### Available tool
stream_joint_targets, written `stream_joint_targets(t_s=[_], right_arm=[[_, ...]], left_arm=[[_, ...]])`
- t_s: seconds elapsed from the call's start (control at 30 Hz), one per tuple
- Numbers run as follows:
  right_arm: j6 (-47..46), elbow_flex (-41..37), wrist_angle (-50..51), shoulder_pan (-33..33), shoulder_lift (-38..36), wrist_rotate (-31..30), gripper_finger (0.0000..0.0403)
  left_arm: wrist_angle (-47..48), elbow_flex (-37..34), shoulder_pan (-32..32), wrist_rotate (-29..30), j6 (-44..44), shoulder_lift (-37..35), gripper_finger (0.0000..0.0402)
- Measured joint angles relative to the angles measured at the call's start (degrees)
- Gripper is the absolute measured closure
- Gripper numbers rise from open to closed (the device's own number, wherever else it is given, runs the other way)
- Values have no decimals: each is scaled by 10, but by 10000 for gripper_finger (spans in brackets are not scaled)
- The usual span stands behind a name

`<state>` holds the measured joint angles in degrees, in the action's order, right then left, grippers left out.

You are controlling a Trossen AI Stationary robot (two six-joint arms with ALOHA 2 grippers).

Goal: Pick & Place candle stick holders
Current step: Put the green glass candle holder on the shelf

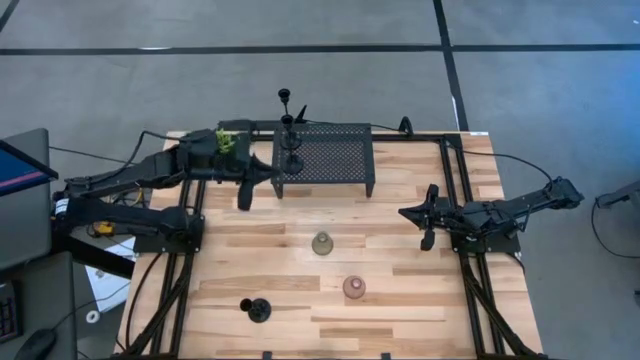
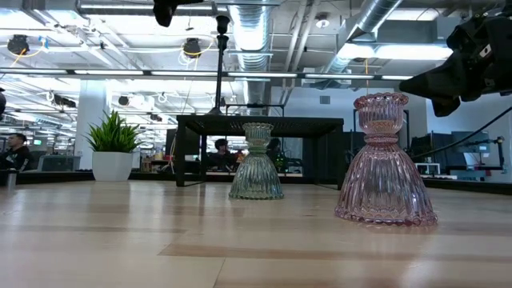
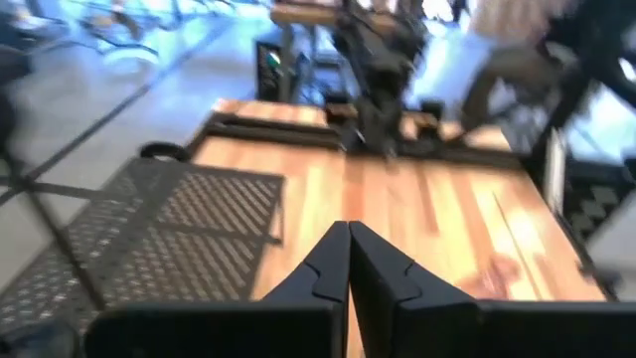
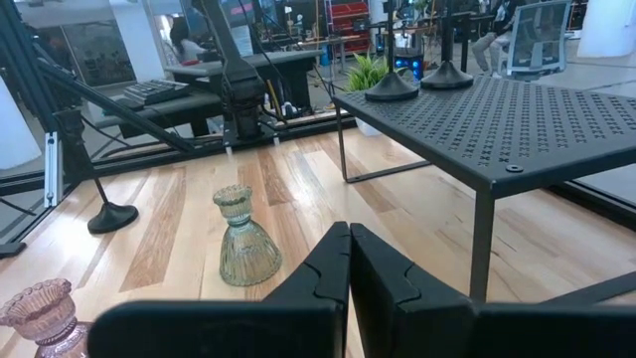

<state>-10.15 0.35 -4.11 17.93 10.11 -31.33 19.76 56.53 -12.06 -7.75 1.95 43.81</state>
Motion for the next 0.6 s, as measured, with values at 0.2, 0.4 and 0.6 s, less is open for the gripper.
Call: stream_joint_targets(t_s=[0.2,0.4,0.6], right_arm=[[-15,0,0,0,0,12,403],[-19,0,-24,0,0,40,403],[-19,0,-26,0,0,44,403]], left_arm=[[18,-1,99,2,99,1,398],[29,-23,146,64,133,-4,398],[-30,-140,146,76,126,-45,398]])
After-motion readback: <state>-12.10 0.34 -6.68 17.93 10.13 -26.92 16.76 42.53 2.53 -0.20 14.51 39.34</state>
